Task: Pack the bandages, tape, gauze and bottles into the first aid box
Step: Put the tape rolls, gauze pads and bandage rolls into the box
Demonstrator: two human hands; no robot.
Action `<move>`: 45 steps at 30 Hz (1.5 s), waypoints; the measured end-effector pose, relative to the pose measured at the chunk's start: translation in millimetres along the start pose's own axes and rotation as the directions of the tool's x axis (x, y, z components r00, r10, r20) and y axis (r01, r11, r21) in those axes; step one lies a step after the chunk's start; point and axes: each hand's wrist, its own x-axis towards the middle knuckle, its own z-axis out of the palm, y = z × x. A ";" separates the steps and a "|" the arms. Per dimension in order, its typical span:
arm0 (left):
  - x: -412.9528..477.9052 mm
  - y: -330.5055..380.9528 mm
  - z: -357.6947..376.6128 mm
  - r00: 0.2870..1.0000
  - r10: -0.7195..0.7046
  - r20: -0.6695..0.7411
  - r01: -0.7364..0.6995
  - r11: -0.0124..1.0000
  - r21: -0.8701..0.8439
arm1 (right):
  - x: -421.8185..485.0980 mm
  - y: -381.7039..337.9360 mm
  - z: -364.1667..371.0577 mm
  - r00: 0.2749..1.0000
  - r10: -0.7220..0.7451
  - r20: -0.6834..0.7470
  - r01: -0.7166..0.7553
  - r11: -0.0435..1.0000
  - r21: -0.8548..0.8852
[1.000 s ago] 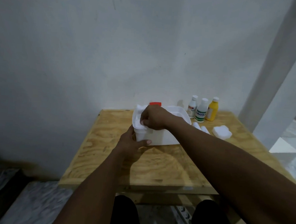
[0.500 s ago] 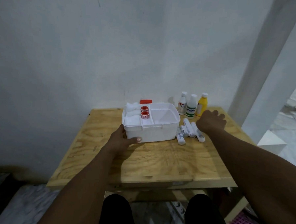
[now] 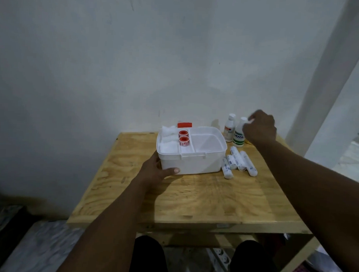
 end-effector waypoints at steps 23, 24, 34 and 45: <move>5.3 -6.3 -1.1 1.000 0.012 -0.020 -0.010 0.992 0.122 | -94.2 -109.2 84.2 0.670 -0.664 0.331 0.672 0.733 0.110; 4.7 -5.4 -1.3 1.000 0.012 -0.014 -0.010 0.991 0.130 | -98.1 -107.6 85.9 0.629 -0.681 0.374 0.703 0.704 0.098; 2.7 -2.8 -2.5 1.000 0.008 -0.019 -0.006 0.996 0.094 | -79.4 -102.7 56.8 0.654 -0.667 0.356 0.649 0.737 0.188; 2.8 -3.0 -0.5 1.000 -0.013 -0.018 0.014 0.999 0.031 | -23.7 -7.9 -15.0 0.915 -0.126 0.382 0.111 0.992 0.061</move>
